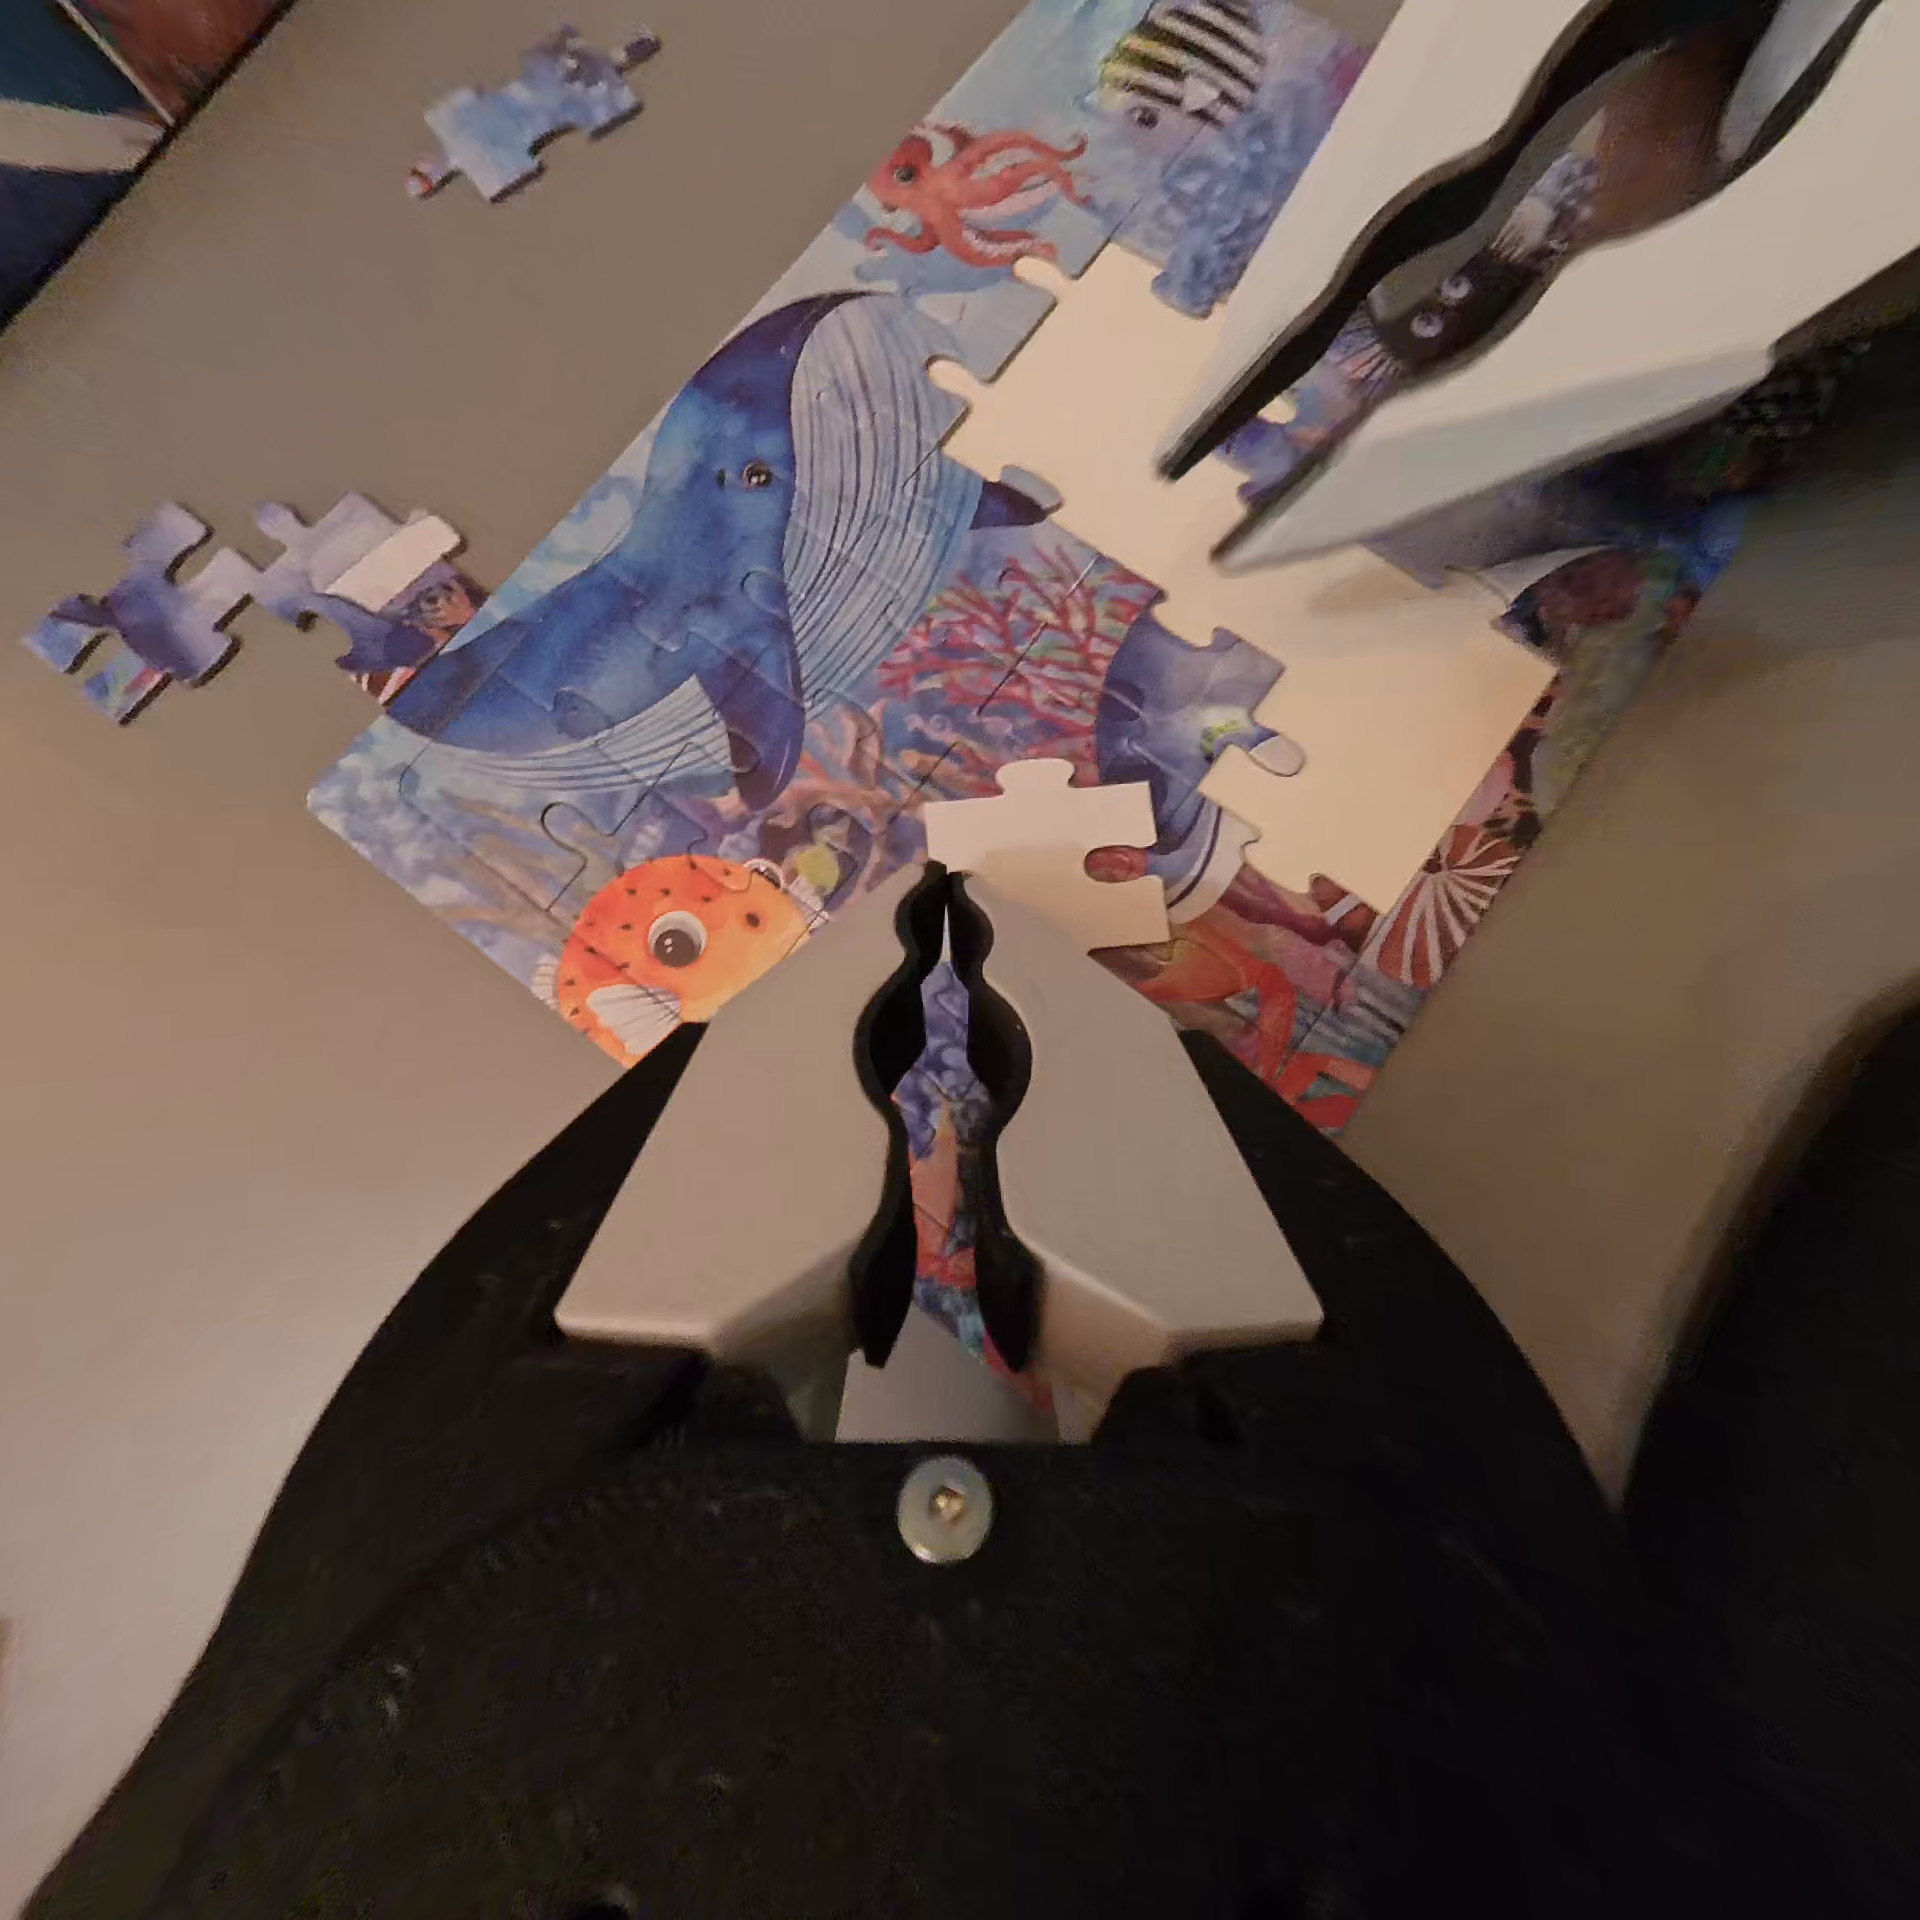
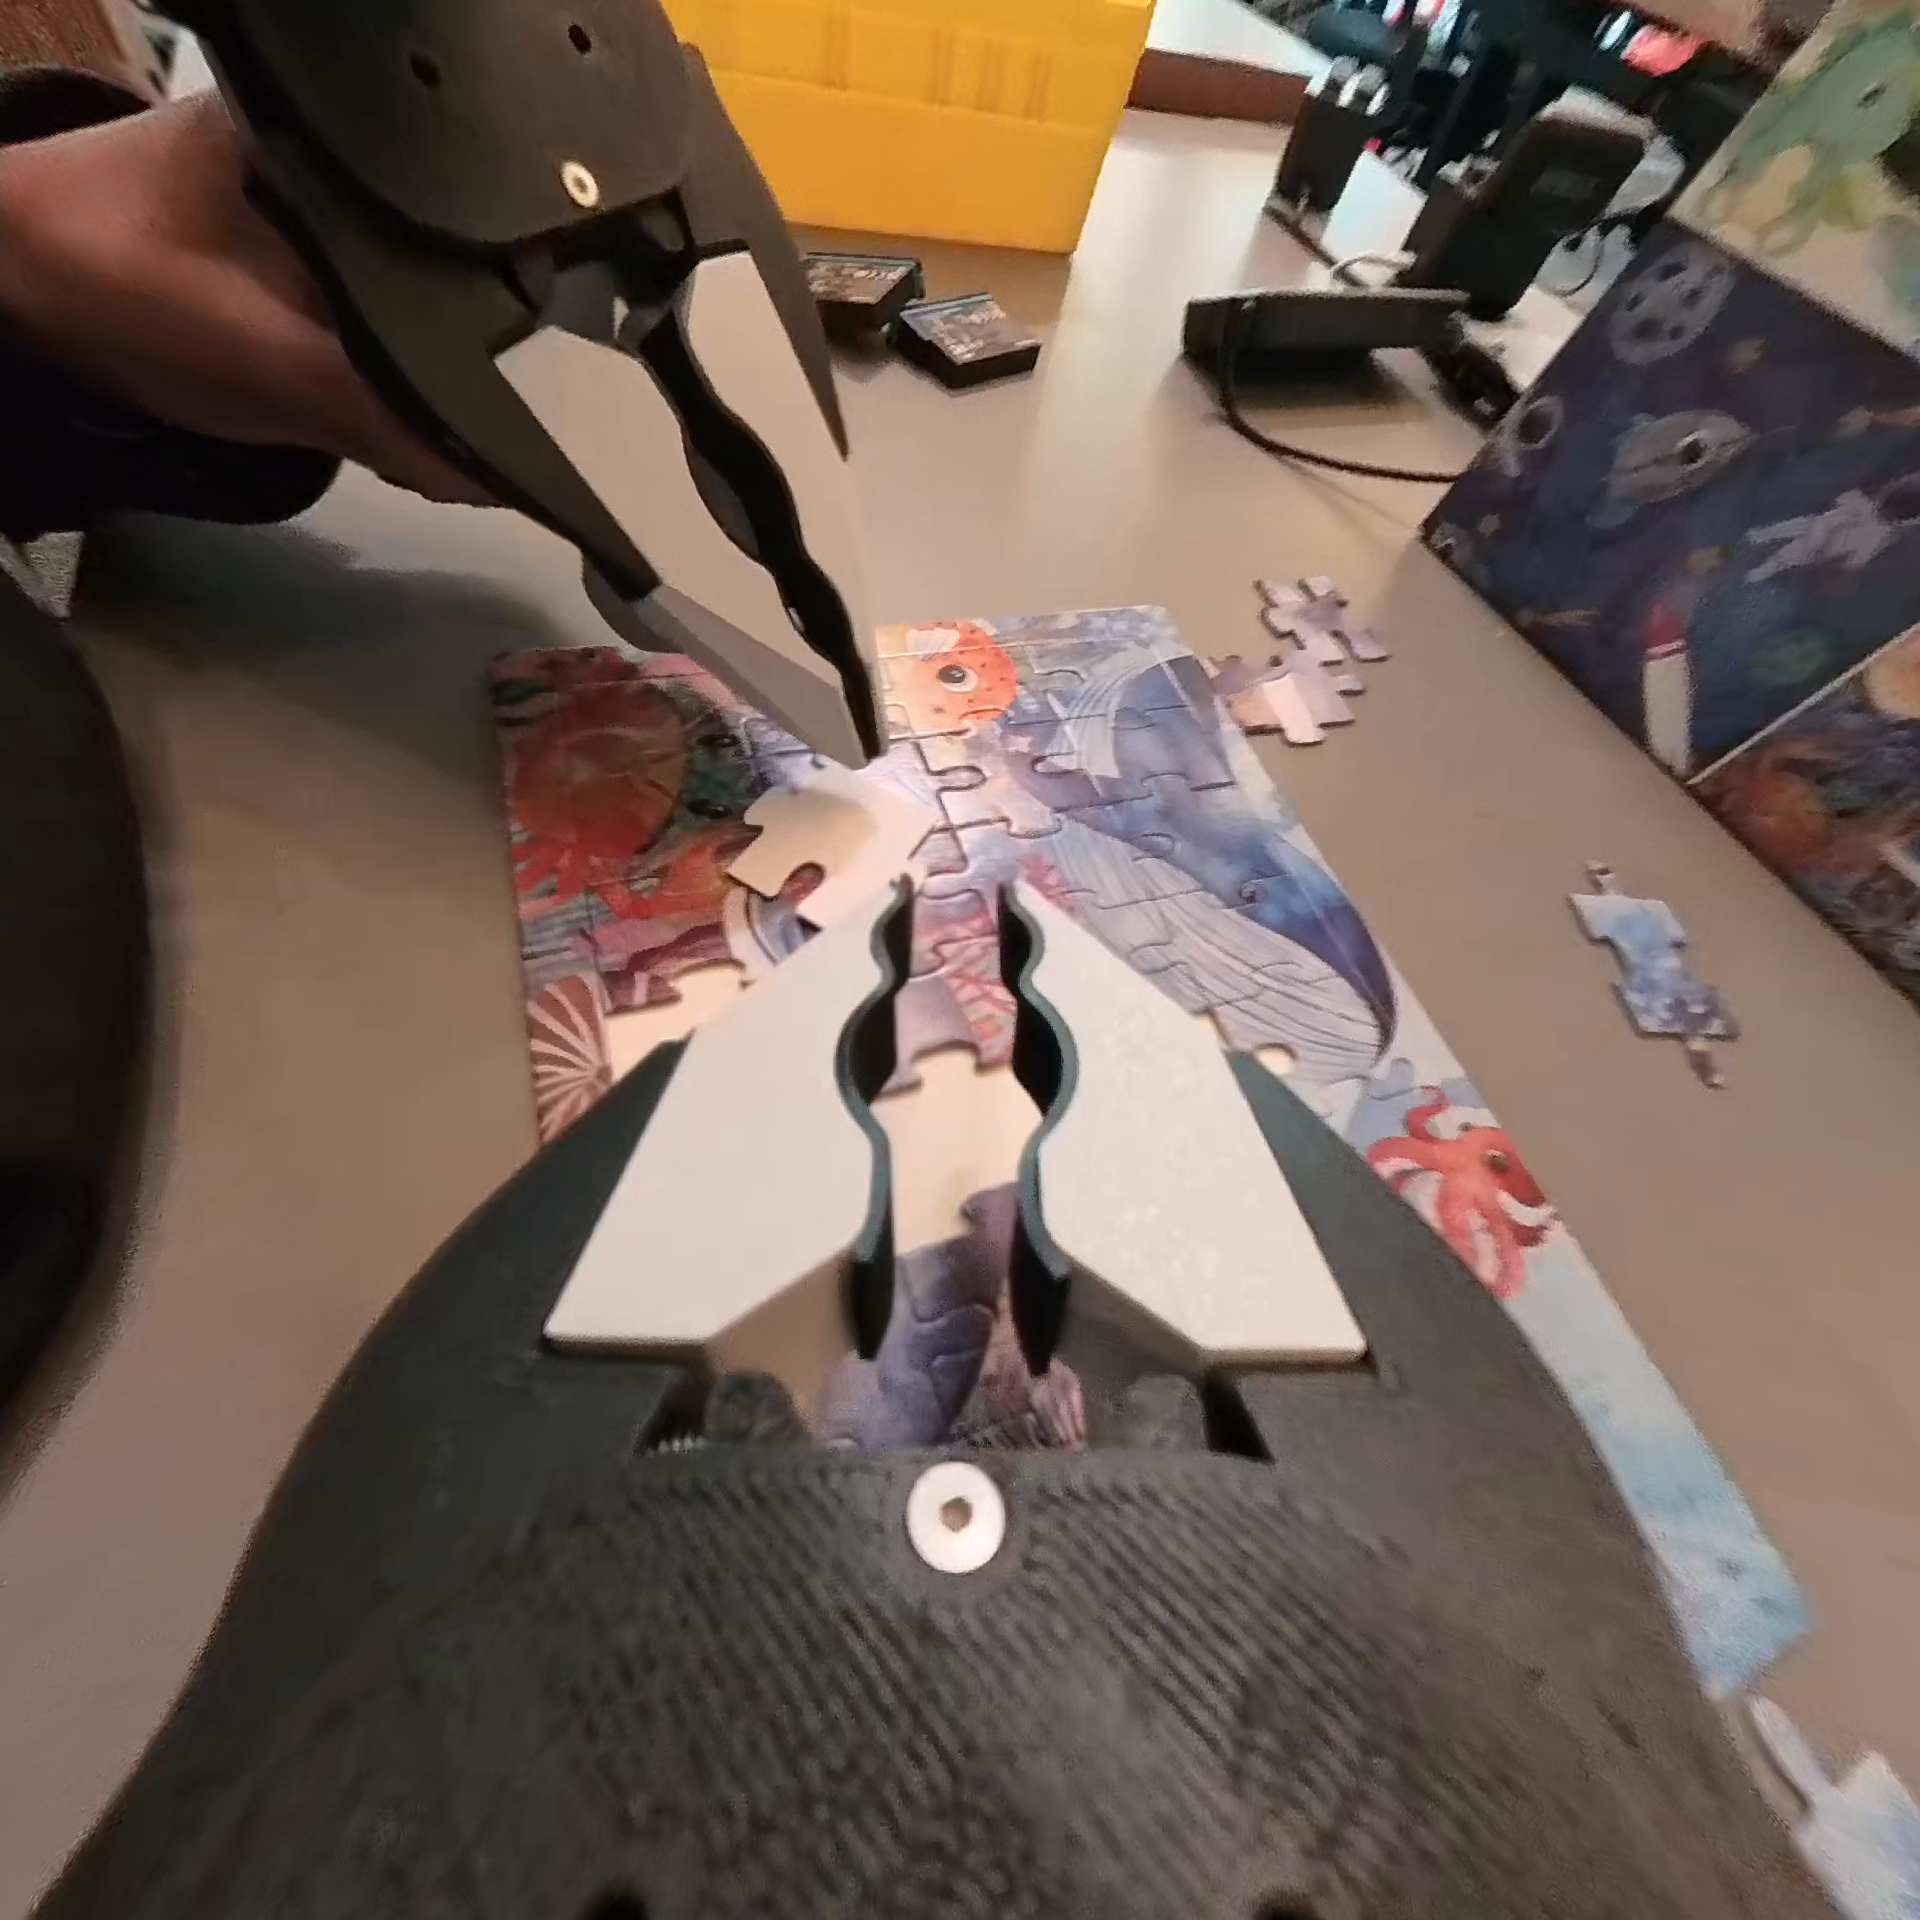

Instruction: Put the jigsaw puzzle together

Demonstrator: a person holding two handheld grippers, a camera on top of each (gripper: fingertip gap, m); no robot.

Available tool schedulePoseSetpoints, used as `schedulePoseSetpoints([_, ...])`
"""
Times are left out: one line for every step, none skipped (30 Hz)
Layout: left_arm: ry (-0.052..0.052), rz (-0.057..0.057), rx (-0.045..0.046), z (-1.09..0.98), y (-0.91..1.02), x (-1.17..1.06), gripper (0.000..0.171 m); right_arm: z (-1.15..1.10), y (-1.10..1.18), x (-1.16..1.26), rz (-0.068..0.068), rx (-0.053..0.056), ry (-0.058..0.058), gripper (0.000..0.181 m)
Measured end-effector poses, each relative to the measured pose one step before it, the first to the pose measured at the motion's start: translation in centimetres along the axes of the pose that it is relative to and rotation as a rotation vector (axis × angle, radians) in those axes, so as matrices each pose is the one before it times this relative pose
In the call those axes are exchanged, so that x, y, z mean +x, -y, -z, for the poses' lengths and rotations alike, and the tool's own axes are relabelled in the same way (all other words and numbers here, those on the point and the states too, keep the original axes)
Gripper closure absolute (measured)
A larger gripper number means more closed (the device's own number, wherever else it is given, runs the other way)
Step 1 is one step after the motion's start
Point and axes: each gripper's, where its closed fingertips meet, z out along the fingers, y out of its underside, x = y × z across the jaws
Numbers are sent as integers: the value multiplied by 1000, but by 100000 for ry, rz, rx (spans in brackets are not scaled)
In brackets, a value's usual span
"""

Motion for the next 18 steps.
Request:
schedulePoseSetpoints([-554,-215,286,26,69,155,171,-293,-211,-340,-1332,-1771,1964,163])
schedulePoseSetpoints([-425,-23,-94,32,-25,67,171,-226,-258,-185,-557,-2158,892,160])
schedulePoseSetpoints([-538,316,82,21,-34,42,171,-143,-185,-77,225,-1490,110,157])
schedulePoseSetpoints([-1123,1280,289,0,-41,94,168,-66,-77,-64,555,-633,-60,157])
schedulePoseSetpoints([-2151,2658,-161,-67,-105,211,145,-15,-19,-29,347,-180,-155,157])
schedulePoseSetpoints([-3537,3378,-857,-114,-173,380,123,11,24,-8,-58,62,-14,157])
schedulePoseSetpoints([-3458,3583,-639,-102,-101,381,108,20,25,1,-344,218,141,157])
schedulePoseSetpoints([-2374,2764,-126,-84,-51,287,99,20,26,11,-331,220,75,157])
schedulePoseSetpoints([-596,921,-281,-80,-107,137,93,29,35,28,-184,232,-26,157])
schedulePoseSetpoints([2108,-674,-955,-133,-203,-133,91,20,23,-1,-53,227,-30,157])
schedulePoseSetpoints([3114,-1904,-1109,-144,-185,-144,93,23,27,11,50,156,-87,158])
schedulePoseSetpoints([4239,-2023,-1086,-80,-123,-258,98,6,5,14,154,51,-142,158])
schedulePoseSetpoints([4233,-2333,-1733,-79,-168,-275,104,1,5,-2,221,-8,-132,158])
schedulePoseSetpoints([697,-2319,-736,18,-26,197,111,2,3,-2,230,-20,-125,158])
schedulePoseSetpoints([-1383,-1156,250,54,121,426,126,2,3,-2,210,-21,-132,158])
schedulePoseSetpoints([114,-1017,-420,-20,-31,104,126,12,11,-4,155,10,-102,158])
schedulePoseSetpoints([68,-547,261,-2,17,7,126,12,12,1,94,43,-68,158])
schedulePoseSetpoints([-894,157,344,20,11,44,126,23,17,11,80,52,-102,158])
